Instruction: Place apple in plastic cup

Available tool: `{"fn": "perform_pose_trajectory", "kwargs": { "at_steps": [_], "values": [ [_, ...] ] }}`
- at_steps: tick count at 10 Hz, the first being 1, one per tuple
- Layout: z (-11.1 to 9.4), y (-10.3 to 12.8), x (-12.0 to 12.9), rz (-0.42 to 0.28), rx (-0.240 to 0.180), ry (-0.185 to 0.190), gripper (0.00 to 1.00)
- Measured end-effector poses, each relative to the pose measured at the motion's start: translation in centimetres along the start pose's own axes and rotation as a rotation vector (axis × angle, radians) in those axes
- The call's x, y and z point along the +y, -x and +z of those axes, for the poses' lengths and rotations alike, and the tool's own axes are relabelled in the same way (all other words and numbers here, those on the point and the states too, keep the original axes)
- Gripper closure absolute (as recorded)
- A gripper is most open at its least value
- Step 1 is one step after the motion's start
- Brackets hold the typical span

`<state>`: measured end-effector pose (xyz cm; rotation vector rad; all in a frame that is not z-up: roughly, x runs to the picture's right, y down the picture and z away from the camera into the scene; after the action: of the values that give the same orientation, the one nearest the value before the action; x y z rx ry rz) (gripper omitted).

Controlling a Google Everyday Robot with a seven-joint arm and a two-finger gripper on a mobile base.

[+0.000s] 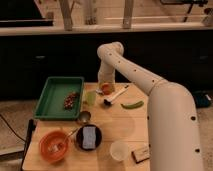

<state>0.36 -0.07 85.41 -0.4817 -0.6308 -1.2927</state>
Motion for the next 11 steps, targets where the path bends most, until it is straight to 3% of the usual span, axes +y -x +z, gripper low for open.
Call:
{"fn": "perform_pose_trajectory", "kwargs": {
  "at_steps": [11],
  "values": [
    [-0.36,-1.06,0.52,-0.030,0.005,-0.003,0.97]
  ]
}}
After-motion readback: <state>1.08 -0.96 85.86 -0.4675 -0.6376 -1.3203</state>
